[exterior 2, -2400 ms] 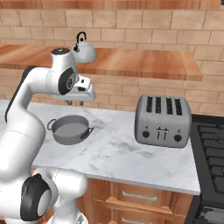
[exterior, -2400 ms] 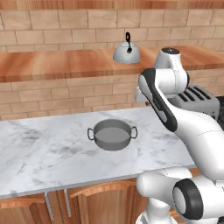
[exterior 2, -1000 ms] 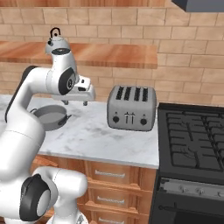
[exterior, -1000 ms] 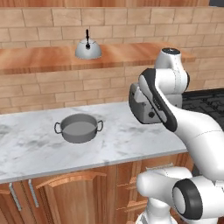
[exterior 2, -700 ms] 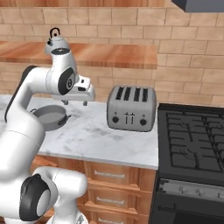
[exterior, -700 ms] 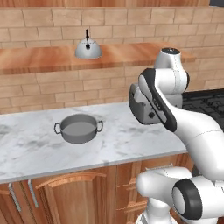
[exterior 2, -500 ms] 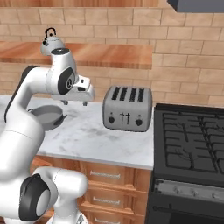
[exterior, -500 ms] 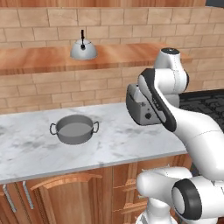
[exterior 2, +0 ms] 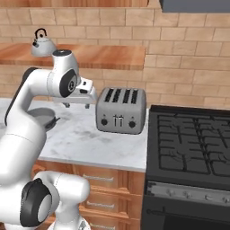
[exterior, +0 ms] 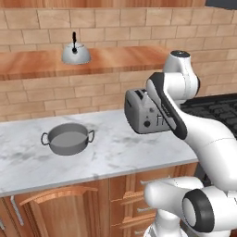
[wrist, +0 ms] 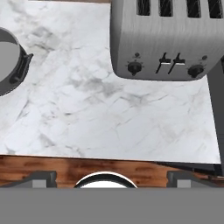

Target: Pick the kettle from the cabinet and place it on a stove burner. Then pick the pot from the counter and place it on another stove burner. Finally, turn both burners on.

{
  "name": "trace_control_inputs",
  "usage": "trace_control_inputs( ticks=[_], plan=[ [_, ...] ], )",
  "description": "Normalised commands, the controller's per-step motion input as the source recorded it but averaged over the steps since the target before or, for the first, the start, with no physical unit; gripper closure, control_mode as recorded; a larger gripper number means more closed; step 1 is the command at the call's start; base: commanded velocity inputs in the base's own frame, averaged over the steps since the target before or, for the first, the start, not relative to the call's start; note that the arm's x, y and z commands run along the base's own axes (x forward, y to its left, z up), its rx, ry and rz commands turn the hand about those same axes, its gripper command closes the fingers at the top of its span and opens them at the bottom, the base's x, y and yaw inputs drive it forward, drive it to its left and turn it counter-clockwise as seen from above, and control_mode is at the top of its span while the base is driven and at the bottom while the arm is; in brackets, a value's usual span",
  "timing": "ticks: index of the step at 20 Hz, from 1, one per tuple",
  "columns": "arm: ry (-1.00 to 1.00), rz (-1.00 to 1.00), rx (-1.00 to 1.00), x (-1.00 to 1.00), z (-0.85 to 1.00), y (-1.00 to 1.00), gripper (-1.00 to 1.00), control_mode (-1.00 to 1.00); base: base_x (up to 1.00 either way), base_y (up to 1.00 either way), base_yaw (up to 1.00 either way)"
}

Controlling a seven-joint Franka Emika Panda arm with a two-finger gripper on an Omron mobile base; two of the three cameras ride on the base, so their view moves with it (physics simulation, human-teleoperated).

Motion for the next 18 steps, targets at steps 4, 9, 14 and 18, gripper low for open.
trace_control_inputs(
  ticks=[4,9,14,18],
  plan=[
    [0.00,0.00,0.00,0.00,0.00,0.00,-1.00,1.00,0.22,-0.08,-0.12],
    [0.00,0.00,0.00,0.00,0.00,0.00,-1.00,1.00,0.40,0.00,-0.08],
    [0.00,0.00,0.00,0.00,0.00,0.00,-1.00,1.00,0.42,0.00,-0.02],
    [0.00,0.00,0.00,0.00,0.00,0.00,-1.00,1.00,0.25,0.00,-0.05]
  ],
)
